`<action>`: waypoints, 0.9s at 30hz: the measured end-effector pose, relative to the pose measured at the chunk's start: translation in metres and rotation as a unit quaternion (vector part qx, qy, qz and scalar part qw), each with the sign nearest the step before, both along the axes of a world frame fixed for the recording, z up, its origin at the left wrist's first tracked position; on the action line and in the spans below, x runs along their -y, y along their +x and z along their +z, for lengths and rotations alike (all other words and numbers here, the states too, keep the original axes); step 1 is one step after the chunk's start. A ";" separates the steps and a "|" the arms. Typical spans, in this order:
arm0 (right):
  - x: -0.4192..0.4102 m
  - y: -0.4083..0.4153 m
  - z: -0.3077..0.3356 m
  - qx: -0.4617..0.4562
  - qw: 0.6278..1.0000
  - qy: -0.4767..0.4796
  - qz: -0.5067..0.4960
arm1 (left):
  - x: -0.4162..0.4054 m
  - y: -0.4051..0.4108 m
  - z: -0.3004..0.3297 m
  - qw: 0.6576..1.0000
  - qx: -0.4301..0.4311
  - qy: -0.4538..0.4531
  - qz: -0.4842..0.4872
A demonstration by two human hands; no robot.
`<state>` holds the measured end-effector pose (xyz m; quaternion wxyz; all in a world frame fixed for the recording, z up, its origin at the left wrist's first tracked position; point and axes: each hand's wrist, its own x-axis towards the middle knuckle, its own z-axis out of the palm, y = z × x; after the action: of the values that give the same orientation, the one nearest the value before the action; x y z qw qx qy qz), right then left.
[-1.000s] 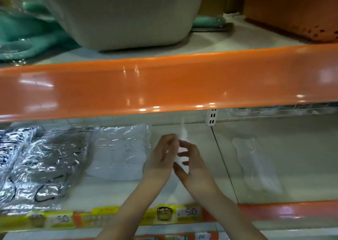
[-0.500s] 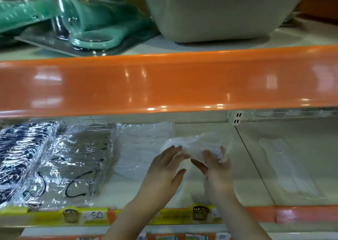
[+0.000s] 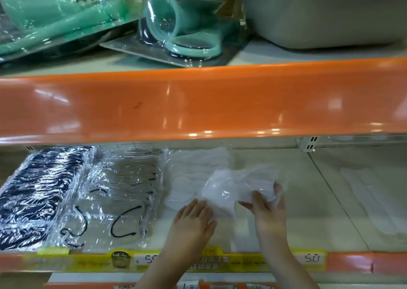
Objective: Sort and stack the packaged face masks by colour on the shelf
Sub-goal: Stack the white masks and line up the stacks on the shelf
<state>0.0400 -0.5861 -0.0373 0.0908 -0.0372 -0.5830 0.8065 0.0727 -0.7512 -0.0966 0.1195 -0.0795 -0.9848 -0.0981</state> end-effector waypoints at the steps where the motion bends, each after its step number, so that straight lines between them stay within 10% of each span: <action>1: 0.002 0.000 -0.005 0.012 1.000 0.006 0.012 | 0.001 0.000 -0.001 1.000 0.001 0.004 -0.004; 18: 0.019 -0.005 -0.032 0.158 0.964 0.187 0.103 | 0.004 0.007 0.014 0.984 -0.159 0.082 -0.010; 27: 0.020 -0.001 -0.027 0.057 0.885 0.461 0.031 | 0.016 0.002 -0.003 0.999 0.042 -0.014 0.024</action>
<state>0.0392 -0.6064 -0.0642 0.0392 -0.0189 -0.8943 0.4454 0.0749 -0.7671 -0.0995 0.0791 -0.0534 -0.9919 -0.0844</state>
